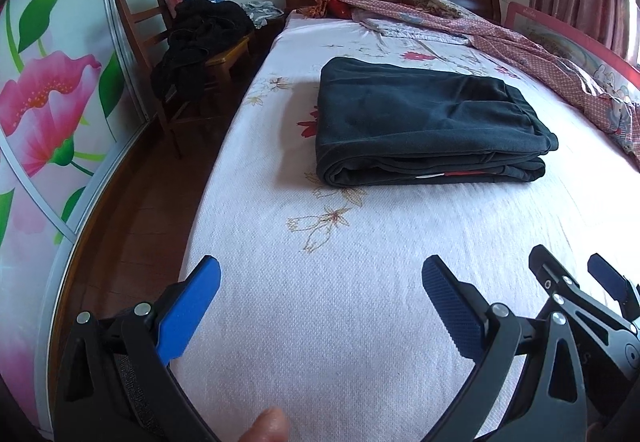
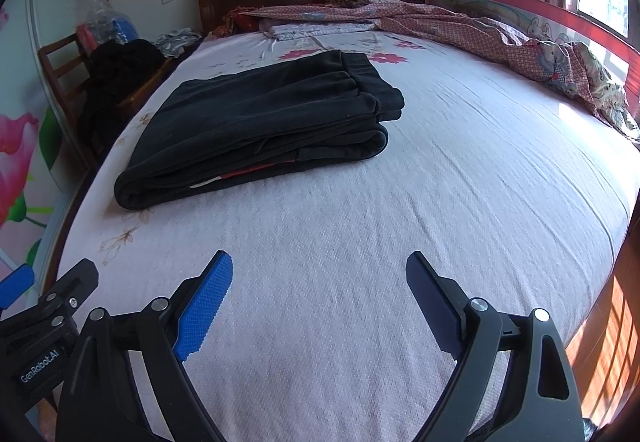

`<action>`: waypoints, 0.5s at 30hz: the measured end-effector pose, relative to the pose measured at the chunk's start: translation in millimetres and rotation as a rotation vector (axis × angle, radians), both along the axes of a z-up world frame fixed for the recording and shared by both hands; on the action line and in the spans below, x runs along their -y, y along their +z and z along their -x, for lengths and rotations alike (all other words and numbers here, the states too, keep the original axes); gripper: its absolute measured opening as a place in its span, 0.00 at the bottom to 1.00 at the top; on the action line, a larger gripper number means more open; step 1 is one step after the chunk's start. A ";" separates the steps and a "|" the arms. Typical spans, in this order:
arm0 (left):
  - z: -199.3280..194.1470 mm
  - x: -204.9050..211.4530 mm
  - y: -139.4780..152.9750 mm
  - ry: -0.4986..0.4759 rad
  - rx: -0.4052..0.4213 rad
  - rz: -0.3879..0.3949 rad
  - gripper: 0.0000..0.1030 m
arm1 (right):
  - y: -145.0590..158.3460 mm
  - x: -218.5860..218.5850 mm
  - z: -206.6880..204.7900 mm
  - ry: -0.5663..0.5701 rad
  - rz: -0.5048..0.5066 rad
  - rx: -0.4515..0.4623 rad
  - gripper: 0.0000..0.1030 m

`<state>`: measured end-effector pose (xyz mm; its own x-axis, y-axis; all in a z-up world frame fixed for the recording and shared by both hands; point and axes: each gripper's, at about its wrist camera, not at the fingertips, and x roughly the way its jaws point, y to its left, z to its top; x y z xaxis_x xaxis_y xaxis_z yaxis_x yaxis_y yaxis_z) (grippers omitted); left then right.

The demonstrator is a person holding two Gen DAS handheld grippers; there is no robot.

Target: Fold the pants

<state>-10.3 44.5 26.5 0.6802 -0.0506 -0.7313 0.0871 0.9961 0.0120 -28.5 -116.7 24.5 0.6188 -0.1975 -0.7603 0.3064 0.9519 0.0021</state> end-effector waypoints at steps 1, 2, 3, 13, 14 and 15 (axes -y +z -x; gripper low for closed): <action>0.3 -0.1 1.0 -0.017 -0.002 0.018 0.98 | -0.1 -0.3 -0.2 0.002 0.000 -0.001 0.85; -1.1 -0.4 1.5 -0.031 -0.008 0.032 0.98 | -0.3 -0.6 -0.5 0.004 0.001 -0.001 0.85; -1.4 -0.2 1.2 -0.045 -0.019 0.046 0.98 | -0.5 -1.1 -0.7 0.006 0.003 -0.003 0.85; -3.4 0.1 6.4 -0.108 -0.028 0.115 0.98 | -0.5 -5.6 -0.8 0.025 0.028 -0.005 0.85; -2.9 -0.4 6.6 -0.110 -0.023 0.123 0.98 | -0.3 -5.6 -0.6 0.025 0.028 -0.004 0.85; -2.4 -0.3 6.6 -0.118 -0.018 0.127 0.98 | -0.2 -5.1 -0.6 0.024 0.026 -0.004 0.85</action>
<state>-7.9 44.9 33.1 0.6506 -0.2221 -0.7262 0.2027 0.9724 -0.1157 -27.9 -111.6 24.3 0.6209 -0.2022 -0.7573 0.2833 0.9587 -0.0236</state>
